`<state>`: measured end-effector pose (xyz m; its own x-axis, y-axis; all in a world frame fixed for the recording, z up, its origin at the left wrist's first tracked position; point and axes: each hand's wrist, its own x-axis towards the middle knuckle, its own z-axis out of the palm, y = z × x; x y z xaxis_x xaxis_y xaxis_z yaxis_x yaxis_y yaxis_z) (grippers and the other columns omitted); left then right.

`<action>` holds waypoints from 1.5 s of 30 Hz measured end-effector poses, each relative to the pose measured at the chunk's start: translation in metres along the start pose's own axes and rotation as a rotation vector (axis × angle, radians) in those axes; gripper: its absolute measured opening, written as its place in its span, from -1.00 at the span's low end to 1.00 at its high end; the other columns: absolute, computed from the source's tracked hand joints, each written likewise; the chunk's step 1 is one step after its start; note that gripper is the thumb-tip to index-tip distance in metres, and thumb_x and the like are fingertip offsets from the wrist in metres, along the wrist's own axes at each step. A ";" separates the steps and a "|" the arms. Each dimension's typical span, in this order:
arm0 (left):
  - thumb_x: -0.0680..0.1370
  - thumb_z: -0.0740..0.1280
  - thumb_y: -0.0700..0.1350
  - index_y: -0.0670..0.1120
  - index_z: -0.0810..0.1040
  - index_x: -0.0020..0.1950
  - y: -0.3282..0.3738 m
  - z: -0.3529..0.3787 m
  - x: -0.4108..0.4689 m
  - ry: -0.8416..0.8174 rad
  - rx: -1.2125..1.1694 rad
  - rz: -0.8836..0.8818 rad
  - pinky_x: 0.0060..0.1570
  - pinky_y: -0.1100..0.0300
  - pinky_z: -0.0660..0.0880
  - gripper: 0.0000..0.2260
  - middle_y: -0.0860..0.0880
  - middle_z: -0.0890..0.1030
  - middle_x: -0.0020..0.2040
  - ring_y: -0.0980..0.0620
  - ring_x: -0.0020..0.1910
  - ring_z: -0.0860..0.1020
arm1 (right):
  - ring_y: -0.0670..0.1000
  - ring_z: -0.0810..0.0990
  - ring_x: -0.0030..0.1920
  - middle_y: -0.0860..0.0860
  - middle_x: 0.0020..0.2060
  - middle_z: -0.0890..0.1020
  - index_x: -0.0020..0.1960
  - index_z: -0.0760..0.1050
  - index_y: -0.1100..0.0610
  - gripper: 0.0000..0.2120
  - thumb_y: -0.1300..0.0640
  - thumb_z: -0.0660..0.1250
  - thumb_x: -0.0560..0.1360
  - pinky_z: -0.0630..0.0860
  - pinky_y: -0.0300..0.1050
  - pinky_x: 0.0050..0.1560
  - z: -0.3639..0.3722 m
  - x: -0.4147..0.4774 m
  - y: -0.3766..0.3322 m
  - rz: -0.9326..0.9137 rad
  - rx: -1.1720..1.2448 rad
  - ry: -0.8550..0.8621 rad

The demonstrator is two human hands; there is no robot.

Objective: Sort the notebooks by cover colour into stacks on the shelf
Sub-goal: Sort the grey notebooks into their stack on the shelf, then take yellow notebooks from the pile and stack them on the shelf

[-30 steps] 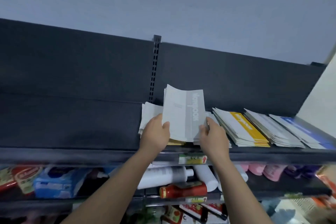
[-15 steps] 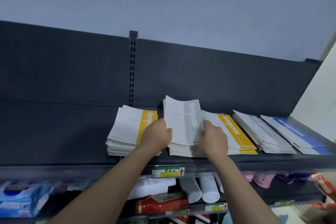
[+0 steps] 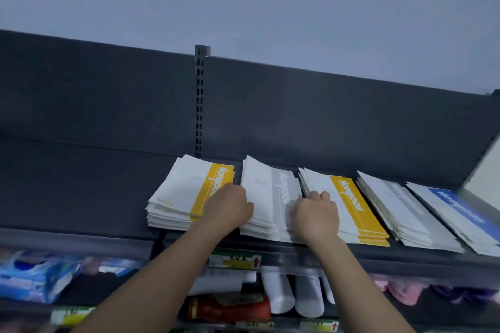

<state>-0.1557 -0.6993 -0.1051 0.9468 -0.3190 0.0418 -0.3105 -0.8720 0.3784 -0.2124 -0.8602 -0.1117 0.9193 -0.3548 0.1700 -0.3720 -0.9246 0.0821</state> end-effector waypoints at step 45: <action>0.54 0.22 -0.10 -0.10 0.31 0.36 -0.430 -0.212 -0.212 0.442 0.612 -0.529 0.19 0.07 0.39 -0.61 -0.05 0.44 0.28 -0.08 0.28 0.38 | 0.11 0.08 0.52 0.11 0.51 0.16 0.53 0.07 0.12 -0.38 -0.04 0.23 0.58 0.10 0.00 0.47 -0.091 -0.104 -0.488 -0.942 0.377 0.079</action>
<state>-0.2047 -0.1782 -0.0808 0.8850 0.2385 0.3999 0.3012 -0.9482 -0.1010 -0.1385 -0.3596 -0.0802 0.8017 0.5375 0.2616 0.5758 -0.8118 -0.0967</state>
